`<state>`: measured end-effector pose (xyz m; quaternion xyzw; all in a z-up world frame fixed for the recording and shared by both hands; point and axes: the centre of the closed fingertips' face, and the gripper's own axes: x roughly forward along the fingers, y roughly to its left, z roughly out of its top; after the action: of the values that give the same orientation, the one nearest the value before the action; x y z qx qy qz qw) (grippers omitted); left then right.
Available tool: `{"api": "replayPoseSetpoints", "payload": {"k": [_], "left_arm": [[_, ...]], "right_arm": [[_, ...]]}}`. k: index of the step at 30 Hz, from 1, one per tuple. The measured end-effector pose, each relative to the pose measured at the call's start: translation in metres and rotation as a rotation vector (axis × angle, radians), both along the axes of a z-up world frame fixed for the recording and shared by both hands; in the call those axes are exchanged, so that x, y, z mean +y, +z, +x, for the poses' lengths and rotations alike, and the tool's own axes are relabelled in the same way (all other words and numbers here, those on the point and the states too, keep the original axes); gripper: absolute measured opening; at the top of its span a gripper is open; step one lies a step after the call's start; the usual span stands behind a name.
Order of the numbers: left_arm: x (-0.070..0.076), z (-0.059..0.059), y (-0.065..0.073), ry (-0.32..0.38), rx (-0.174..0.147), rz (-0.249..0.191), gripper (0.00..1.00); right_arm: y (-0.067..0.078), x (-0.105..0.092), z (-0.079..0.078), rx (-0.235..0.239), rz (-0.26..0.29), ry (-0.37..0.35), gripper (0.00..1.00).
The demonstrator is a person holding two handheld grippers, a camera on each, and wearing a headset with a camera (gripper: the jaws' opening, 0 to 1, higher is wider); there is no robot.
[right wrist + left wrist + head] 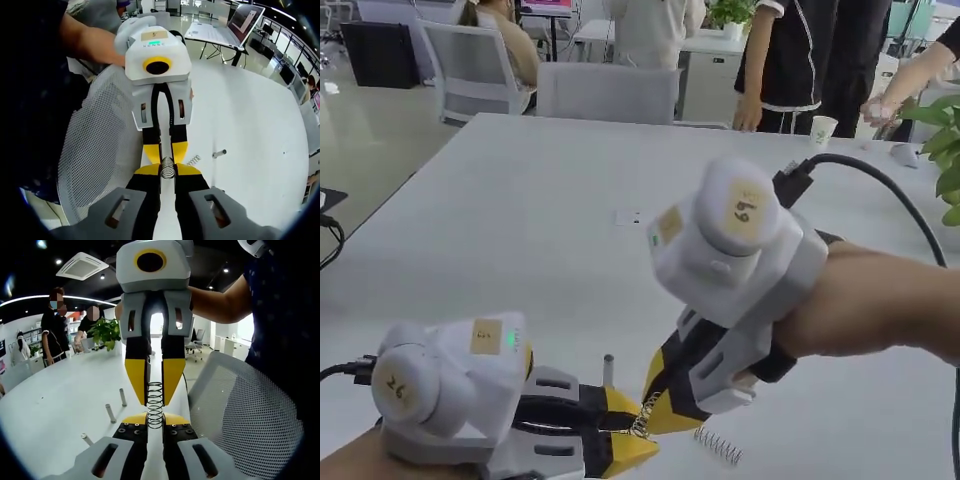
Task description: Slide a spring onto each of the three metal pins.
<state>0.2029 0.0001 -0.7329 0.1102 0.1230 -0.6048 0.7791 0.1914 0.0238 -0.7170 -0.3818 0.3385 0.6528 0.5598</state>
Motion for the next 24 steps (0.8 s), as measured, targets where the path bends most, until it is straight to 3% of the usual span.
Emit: {"api": "replayPoseSetpoints", "payload": {"k": [12, 24], "left_arm": [[0.0001, 0.0003, -0.0021, 0.000, -0.001, 0.002, 0.03], [0.0031, 0.0040, 0.0009, 0.018, -0.003, -0.024, 0.03]], "right_arm": [[-0.0024, 0.0010, 0.0004, 0.000, -0.028, 0.005, 0.07], [-0.0004, 0.0040, 0.0040, -0.011, -0.073, 0.011, 0.07]]}}
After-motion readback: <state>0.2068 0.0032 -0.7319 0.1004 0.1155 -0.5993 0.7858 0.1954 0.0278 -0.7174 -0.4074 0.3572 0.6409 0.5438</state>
